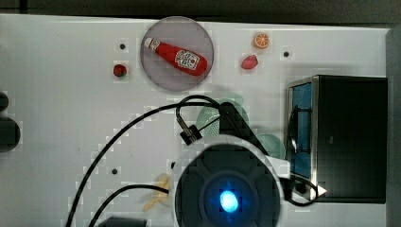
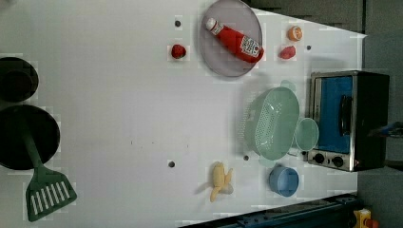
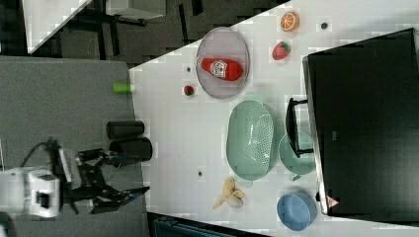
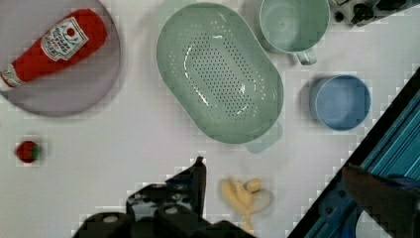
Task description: Drag strainer left to right.
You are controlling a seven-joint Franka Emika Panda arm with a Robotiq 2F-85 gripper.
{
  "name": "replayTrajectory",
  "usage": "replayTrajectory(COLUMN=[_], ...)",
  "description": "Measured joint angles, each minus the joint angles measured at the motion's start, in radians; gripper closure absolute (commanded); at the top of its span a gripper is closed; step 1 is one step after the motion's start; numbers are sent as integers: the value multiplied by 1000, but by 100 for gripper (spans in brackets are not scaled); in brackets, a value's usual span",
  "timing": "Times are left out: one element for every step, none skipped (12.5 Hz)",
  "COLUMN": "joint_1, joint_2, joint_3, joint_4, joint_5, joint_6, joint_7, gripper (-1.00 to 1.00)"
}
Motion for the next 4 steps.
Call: replayTrajectory(joint_1=[-10, -12, -3, 5], joint_2=[3, 10, 13, 15], joint_3=[3, 1, -10, -20], joint_4=[26, 38, 33, 26], joint_5=[6, 1, -7, -22], joint_6=[-3, -10, -2, 5], joint_7=[0, 0, 0, -2], gripper=[-100, -100, -100, -100])
